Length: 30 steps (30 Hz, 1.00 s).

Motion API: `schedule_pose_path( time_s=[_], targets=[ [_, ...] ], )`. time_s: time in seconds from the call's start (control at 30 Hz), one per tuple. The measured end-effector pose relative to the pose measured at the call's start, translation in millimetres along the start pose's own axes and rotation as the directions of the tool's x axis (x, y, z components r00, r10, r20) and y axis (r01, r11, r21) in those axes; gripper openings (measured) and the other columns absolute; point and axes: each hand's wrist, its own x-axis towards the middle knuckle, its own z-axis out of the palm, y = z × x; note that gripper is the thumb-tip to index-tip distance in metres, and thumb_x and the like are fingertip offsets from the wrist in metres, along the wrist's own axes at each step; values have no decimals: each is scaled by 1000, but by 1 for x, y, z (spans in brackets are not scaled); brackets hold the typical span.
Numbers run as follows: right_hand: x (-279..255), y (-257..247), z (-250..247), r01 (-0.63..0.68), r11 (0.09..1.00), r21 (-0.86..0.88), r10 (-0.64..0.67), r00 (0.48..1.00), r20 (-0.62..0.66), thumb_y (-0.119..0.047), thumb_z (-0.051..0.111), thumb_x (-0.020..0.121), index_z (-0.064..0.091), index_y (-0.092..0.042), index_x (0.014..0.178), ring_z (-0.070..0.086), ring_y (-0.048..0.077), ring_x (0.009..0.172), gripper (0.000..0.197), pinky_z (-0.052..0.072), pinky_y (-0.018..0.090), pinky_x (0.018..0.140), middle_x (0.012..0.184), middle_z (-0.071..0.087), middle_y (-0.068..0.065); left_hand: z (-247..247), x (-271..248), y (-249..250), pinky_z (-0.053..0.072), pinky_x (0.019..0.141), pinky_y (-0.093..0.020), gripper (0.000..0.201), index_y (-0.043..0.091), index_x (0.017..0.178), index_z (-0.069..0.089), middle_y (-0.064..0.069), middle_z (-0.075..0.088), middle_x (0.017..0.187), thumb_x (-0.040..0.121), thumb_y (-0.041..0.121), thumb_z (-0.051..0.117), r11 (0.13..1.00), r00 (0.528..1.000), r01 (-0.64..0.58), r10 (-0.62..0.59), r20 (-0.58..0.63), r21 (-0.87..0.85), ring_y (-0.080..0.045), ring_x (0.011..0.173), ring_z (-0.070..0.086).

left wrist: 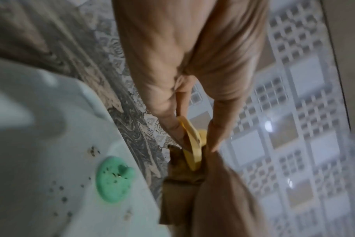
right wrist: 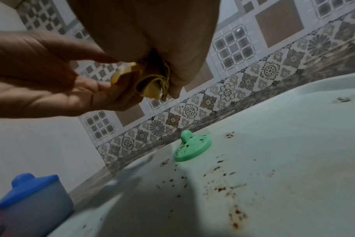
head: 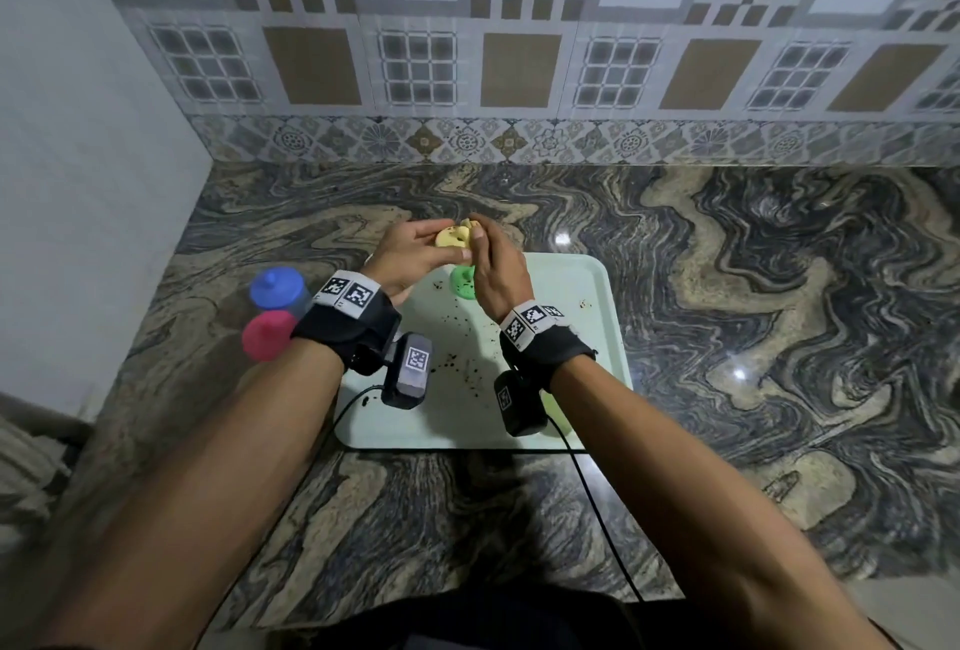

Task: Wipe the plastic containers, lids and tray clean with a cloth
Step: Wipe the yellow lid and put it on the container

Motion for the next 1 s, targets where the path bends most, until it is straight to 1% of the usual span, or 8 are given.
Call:
schedule_pose_path(
  time_s=[0.17, 0.27, 0.37, 0.5, 0.6, 0.73, 0.87, 1.0],
  targets=[
    [6, -4, -7, 9, 1000, -17, -9, 1000, 6, -31, 37, 106, 55, -11, 133, 59, 20, 113, 38, 44, 26, 91, 126, 64, 7, -3, -15, 15, 51, 95, -36, 43, -2, 133, 51, -19, 62, 121, 91, -9, 45, 978, 986, 98, -70, 152, -185, -24, 104, 62],
    [8, -9, -14, 34, 998, -46, -32, 998, 61, -29, 36, 106, 56, -12, 131, 61, 19, 108, 36, 42, 24, 85, 121, 66, 6, 0, -20, 18, 54, 86, -27, 47, -5, 134, 48, -13, 65, 108, 89, -17, 44, 982, 988, 85, -61, 144, -167, -18, 94, 64],
    [9, -10, -19, 14, 1000, -12, -14, 1000, 0, -29, 36, 106, 56, -11, 130, 61, 19, 110, 36, 46, 29, 94, 123, 66, 7, -2, -20, 17, 57, 78, -23, 49, -6, 135, 45, -13, 64, 107, 88, -17, 47, 963, 990, 117, -93, 108, -243, -19, 95, 64],
    [4, -9, -17, -14, 999, -31, 11, 996, -94, -31, 35, 106, 55, -15, 130, 59, 24, 115, 35, 45, 35, 99, 122, 67, 7, -3, -10, 12, 49, 95, -32, 49, 1, 137, 46, -11, 63, 107, 90, -16, 45, 885, 980, 189, -200, 21, -425, -20, 99, 61],
    [-5, -16, -13, 41, 996, -83, -49, 995, -89, -33, 35, 105, 52, -17, 130, 58, 27, 115, 34, 44, 44, 101, 122, 66, 6, 2, -6, 10, 42, 105, -32, 28, 4, 109, 58, -11, 64, 105, 91, -13, 46, 783, 965, 187, -259, -37, -593, -22, 108, 59],
    [-15, -24, -7, 143, 986, -90, -151, 985, -89, -26, 41, 104, 47, -12, 128, 58, 20, 108, 29, 42, 26, 89, 122, 62, 9, 14, -5, 14, 50, 87, -20, 19, 0, 81, 58, -7, 69, 63, 93, -10, 47, 736, 966, 130, -245, -83, -665, -16, 79, 63],
    [-20, -28, -1, 276, 950, -150, -291, 952, -95, -17, 45, 103, 53, -5, 115, 57, 22, 94, 19, 35, 21, 74, 109, 61, 11, 22, -8, 23, 53, 51, -16, 21, 1, 78, 55, -7, 65, 58, 94, -9, 47, 704, 973, 70, -205, -108, -707, -13, 57, 64],
    [-18, -32, 4, 186, 975, -125, -209, 956, -208, -19, 46, 102, 53, -6, 115, 60, 23, 85, 21, 38, 25, 69, 104, 66, 11, 28, -14, 28, 57, 67, -16, 19, 7, 87, 57, -4, 68, 71, 93, -9, 49, 724, 984, 9, -129, -123, -689, -12, 73, 62]
  ],
)
